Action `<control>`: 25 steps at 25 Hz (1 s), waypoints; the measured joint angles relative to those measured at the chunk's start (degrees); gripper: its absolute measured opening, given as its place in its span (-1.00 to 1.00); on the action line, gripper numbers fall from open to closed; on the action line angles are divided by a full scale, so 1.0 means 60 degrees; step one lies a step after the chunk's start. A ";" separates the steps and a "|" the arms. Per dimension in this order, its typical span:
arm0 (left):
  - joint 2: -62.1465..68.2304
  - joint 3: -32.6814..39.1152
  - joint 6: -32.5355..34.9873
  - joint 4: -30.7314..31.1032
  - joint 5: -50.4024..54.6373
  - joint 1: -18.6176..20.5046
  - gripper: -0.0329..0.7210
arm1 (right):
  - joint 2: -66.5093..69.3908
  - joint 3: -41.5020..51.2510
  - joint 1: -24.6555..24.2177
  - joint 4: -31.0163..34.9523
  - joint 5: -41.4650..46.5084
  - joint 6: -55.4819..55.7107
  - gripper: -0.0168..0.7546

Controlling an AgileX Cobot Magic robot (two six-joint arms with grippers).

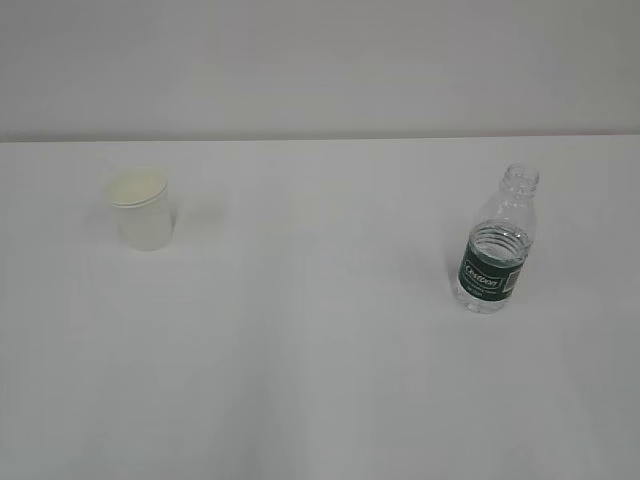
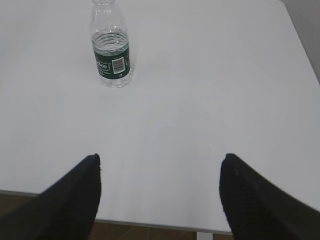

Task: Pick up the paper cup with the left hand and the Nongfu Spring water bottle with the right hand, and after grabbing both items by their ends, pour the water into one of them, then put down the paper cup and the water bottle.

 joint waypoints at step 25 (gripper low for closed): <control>0.0000 0.0000 0.0000 0.0000 0.0000 0.0000 0.68 | 0.0000 0.0000 0.0000 0.0000 0.0000 0.0000 0.46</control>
